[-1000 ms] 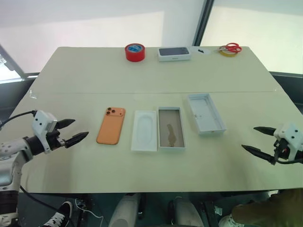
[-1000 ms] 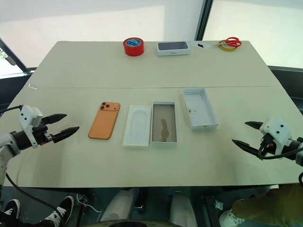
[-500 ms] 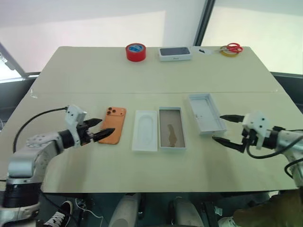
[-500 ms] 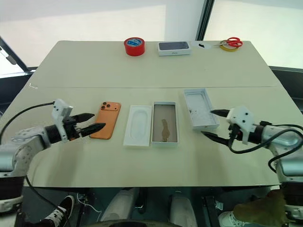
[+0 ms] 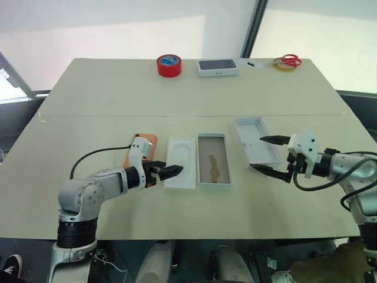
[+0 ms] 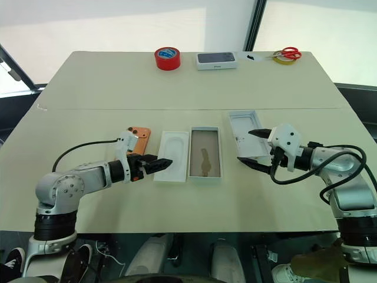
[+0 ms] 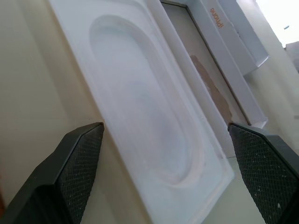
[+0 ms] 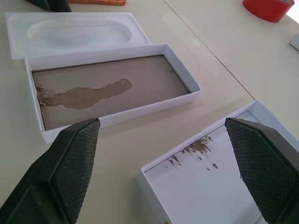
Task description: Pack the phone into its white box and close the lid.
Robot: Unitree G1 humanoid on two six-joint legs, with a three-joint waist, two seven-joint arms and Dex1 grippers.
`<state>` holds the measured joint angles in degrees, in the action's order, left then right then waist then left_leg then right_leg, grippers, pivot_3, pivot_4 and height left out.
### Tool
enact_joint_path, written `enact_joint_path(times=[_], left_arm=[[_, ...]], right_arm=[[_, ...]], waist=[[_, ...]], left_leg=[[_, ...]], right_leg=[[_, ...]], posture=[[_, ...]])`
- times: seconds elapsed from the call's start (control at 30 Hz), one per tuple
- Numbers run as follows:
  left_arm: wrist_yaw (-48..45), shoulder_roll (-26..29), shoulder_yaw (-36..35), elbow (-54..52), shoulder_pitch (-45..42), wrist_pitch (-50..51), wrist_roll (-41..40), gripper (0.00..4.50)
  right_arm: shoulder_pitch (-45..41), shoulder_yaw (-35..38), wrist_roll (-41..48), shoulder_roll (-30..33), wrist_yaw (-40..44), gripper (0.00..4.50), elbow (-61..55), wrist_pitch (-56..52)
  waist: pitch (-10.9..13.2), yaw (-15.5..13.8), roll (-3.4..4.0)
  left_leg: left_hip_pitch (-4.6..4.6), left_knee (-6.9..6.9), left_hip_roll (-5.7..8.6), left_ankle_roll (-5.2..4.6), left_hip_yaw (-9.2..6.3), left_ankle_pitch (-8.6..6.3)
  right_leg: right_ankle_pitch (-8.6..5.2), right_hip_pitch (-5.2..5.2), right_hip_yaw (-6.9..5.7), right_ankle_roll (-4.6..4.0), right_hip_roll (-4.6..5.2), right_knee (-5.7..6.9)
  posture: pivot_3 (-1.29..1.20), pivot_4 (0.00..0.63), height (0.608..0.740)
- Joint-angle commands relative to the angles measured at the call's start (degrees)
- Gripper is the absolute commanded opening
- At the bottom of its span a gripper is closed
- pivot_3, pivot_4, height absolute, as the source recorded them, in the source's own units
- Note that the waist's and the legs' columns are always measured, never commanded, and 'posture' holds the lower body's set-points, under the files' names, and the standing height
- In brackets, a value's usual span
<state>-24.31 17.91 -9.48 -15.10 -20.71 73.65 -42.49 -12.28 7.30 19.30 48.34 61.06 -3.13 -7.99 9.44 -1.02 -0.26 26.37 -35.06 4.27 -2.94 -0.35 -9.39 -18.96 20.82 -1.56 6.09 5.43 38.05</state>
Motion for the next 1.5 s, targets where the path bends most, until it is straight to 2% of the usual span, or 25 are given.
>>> enact_joint_path(times=[0.03,0.2,0.23,0.3,0.37,0.53,0.67,0.87,1.13,1.27,1.37,1.5], left_arm=[[2.28,-2.43,-2.06,1.24,-1.45,3.56,-2.41,4.44],[5.25,-6.11,-5.45,5.97,-3.42,6.43,-2.89,4.44],[5.86,-6.84,-6.40,6.92,-3.62,7.30,-3.03,4.22],[6.27,-6.72,-6.12,7.58,-3.33,7.48,-2.34,3.57],[6.35,-6.27,-5.44,7.62,-2.80,7.67,-2.02,2.72],[7.74,-6.93,-6.46,7.82,-2.50,8.38,-1.94,0.18],[8.29,-7.42,-6.88,7.70,-2.52,8.91,-2.32,0.08],[10.60,-9.91,-11.57,7.53,-4.12,10.79,-4.17,0.08],[11.55,-11.02,-20.36,7.11,-9.04,13.45,-8.55,0.08],[12.50,-11.70,-21.77,6.92,-9.68,14.08,-8.74,0.08],[13.43,-12.40,-23.31,6.08,-9.43,14.56,-9.35,0.00],[14.41,-12.10,-25.07,5.23,-10.22,11.71,-9.46,0.00]], right_arm=[[-0.30,1.23,0.45,-0.01,-0.68,4.49,-1.82,0.14],[-0.15,1.35,0.29,-0.01,-1.35,4.49,-2.16,0.21],[-0.09,1.34,0.30,-0.04,-1.48,4.50,-2.34,0.18],[-0.03,1.34,0.34,-0.04,-1.69,4.50,-2.53,0.21],[0.03,1.32,0.34,0.00,-1.78,4.50,-2.57,0.30],[1.20,0.73,-0.04,0.30,-1.50,4.50,-3.63,0.69],[2.61,-0.35,-0.03,-0.09,-0.86,4.50,-5.24,0.64],[5.68,-5.10,-1.76,0.03,2.31,4.50,-8.59,2.64],[1.51,-13.80,-5.29,-4.68,1.91,4.50,-7.29,2.25],[-0.78,-17.23,-7.76,-6.57,2.35,4.50,-3.67,1.78],[-2.69,-18.03,-7.42,-7.50,2.67,3.64,-2.35,-0.53],[-2.96,-18.96,-7.89,-7.54,3.82,1.63,-1.87,0.10]], waist=[[0.00,0.00,0.00],[-0.01,-0.13,-0.01],[-0.01,-0.17,-0.01],[-0.01,-0.29,-0.01],[-0.01,-0.45,-0.01],[-0.05,-1.27,0.03],[-0.07,-1.24,0.04],[-0.07,-1.23,0.04],[0.01,-1.18,-0.10],[0.02,-1.32,-0.11],[0.03,-1.25,-0.14],[0.04,-1.19,-0.14]], left_leg=[[0.00,-0.01,0.00,0.00,0.00,0.00],[-0.02,-0.02,0.01,0.02,0.00,0.00],[-0.02,-0.02,0.01,0.02,0.00,-0.01],[-0.05,-0.03,0.01,0.02,0.00,-0.01],[-0.05,-0.03,0.01,0.11,0.00,-0.04],[-0.05,-0.03,0.01,0.23,0.00,-0.01],[-0.11,-0.02,0.02,0.13,0.00,-0.08],[-0.12,-0.02,0.02,0.13,0.00,-0.08],[-0.10,-0.01,0.01,0.23,-0.01,-0.02],[-0.10,-0.02,0.03,0.41,-0.01,0.09],[-0.08,-0.03,0.05,0.43,-0.01,0.10],[-0.08,0.00,0.04,0.43,-0.01,0.09]], right_leg=[[0.00,-0.04,0.00,0.00,0.00,0.00],[0.00,-0.07,-0.02,0.00,0.00,-0.01],[0.00,-0.08,-0.02,0.00,0.00,-0.01],[0.00,-0.11,-0.02,0.00,0.00,-0.01],[0.00,-0.12,-0.02,0.01,0.00,-0.02],[0.00,-0.11,-0.02,0.00,0.01,-0.04],[0.00,-0.17,-0.01,0.00,0.02,-0.07],[0.00,-0.18,-0.01,0.00,0.02,-0.07],[-0.01,-0.11,-0.02,0.02,-0.02,-0.05],[-0.01,-0.13,-0.03,0.02,-0.01,-0.06],[-0.01,-0.13,-0.04,0.02,0.00,-0.06],[-0.01,-0.11,-0.04,0.02,-0.01,-0.05]], posture=[[0.00,0.150,0.738],[0.00,0.150,0.738],[0.00,0.150,0.738],[0.00,0.150,0.738],[0.00,0.150,0.738],[0.00,0.150,0.738],[0.00,0.150,0.738],[0.00,0.150,0.738],[0.00,0.150,0.738],[0.00,0.150,0.738],[0.00,0.150,0.738],[0.00,0.150,0.738]])
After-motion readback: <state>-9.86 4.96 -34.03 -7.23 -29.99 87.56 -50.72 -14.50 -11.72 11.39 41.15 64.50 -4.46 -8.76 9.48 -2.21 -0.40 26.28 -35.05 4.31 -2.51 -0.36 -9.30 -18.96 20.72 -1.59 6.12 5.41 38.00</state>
